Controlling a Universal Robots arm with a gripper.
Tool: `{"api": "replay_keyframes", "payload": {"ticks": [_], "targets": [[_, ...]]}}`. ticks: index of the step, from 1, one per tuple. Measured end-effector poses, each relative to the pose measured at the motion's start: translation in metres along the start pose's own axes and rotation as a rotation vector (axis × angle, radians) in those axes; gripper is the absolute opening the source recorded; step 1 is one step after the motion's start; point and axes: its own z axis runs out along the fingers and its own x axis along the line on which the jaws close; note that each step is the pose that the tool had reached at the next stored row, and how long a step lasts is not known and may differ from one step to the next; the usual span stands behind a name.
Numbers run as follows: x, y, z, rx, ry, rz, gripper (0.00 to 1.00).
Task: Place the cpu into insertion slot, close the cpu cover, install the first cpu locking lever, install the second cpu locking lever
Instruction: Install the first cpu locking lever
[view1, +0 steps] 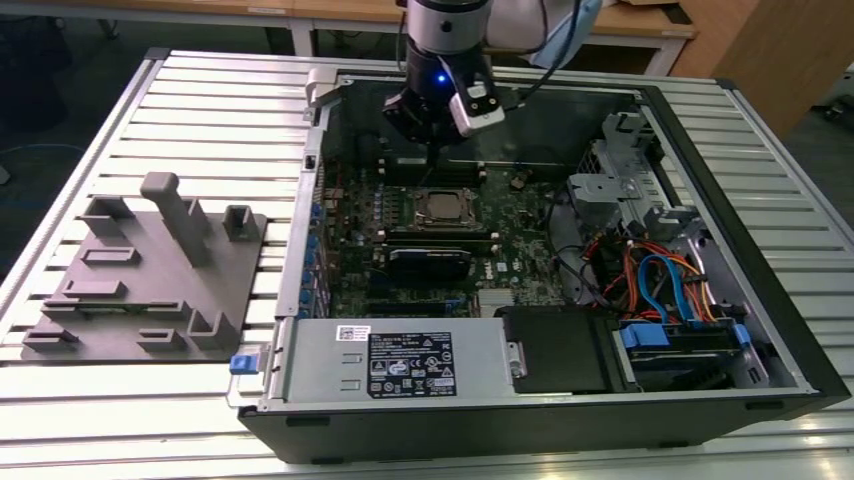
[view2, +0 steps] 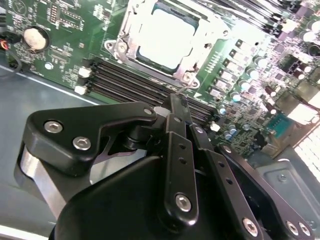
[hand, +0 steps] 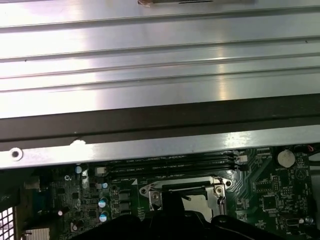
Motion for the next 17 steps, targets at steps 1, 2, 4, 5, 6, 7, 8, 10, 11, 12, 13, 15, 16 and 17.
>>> {"api": "replay_keyframes", "payload": {"ticks": [1, 2, 4, 5, 6, 7, 8, 10, 11, 12, 13, 15, 16, 17], "targets": [[-0.0012, 0.0001, 0.0001, 0.0000, 0.0000, 0.000, 0.10], [-0.0021, 0.0002, 0.0005, -0.0002, -0.0001, 0.000, 0.10], [-0.0036, 0.0002, 0.0021, 0.0000, 0.0000, 0.000, 0.10], [-0.0046, 0.0003, 0.0033, 0.0000, 0.0000, 0.000, 0.10], [-0.0055, 0.0002, 0.0049, 0.0000, 0.0001, 0.000, 0.10], [-0.0065, 0.0002, 0.0067, 0.0000, 0.0002, 0.000, 0.10], [-0.0074, 0.0002, 0.0085, 0.0000, 0.0003, 0.000, 0.10], [-0.0091, 0.0002, 0.0123, -0.0002, 0.0006, 0.000, 0.10], [-0.0099, 0.0001, 0.0139, -0.0002, 0.0007, 0.000, 0.10], [-0.0108, 0.0001, 0.0155, -0.0003, 0.0009, 0.000, 0.10], [-0.0117, 0.0001, 0.0171, -0.0002, 0.0010, 0.000, 0.10], [-0.0139, 0.0001, 0.0203, -0.0002, 0.0014, 0.000, 0.10], [-0.0151, 0.0002, 0.0215, -0.0002, 0.0016, 0.000, 0.10], [-0.0160, 0.0002, 0.0223, -0.0001, 0.0018, 0.000, 0.10]]}}
